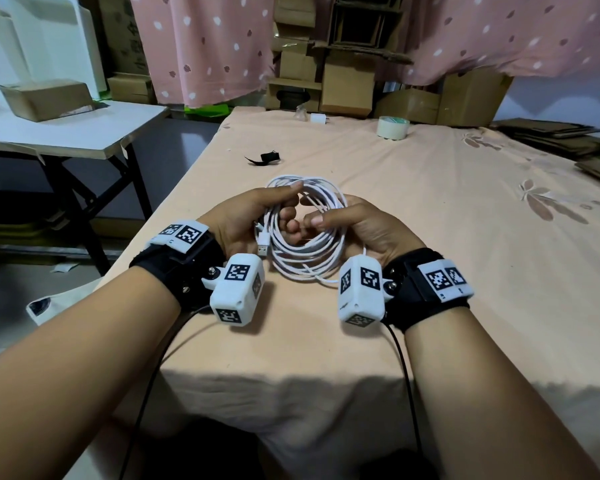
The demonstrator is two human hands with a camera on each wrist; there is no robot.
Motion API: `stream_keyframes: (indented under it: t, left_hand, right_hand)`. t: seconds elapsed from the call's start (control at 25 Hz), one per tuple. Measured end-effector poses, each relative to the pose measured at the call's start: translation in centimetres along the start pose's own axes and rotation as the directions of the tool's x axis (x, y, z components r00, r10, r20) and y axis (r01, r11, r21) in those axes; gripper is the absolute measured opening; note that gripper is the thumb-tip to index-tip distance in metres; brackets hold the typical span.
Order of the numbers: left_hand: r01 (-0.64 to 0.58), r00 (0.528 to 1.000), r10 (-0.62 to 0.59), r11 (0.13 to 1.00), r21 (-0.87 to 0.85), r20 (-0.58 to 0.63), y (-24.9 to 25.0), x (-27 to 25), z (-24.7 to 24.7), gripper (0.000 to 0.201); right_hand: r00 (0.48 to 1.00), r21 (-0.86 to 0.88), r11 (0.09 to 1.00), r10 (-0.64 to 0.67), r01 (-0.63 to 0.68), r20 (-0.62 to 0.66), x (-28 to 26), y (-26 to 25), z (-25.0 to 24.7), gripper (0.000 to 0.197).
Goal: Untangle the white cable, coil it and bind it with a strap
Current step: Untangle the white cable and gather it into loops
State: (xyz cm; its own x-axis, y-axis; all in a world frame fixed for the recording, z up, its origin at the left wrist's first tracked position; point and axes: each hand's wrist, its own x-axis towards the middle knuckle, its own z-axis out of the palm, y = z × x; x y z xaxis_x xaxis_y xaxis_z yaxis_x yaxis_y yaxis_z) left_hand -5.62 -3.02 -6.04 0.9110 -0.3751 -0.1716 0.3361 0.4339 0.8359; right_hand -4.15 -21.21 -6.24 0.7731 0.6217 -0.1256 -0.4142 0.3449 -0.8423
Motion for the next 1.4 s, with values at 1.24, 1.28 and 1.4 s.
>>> stream_keyframes:
  t: [1.24,1.28,1.4]
  left_hand:
    - [0.037,0.999,-0.038,0.999,-0.022,-0.012,0.0,0.1,-0.2,0.030]
    - [0.037,0.999,-0.037,0.999,-0.012,-0.018,0.1,0.1,-0.2,0.025]
    - [0.022,0.998,-0.020,0.999,0.048,-0.054,0.2,0.1,-0.3,0.008]
  right_hand:
    - [0.981,0.031,0.999,0.040,-0.035,-0.192,0.2,-0.5,0.8,0.015]
    - [0.981,0.019,0.999,0.052,-0.050,-0.186,0.1,-0.5,0.8,0.019]
    - [0.972,0.000,0.997,0.071,-0.073,-0.224,0.2,-0.5,0.5,0.024]
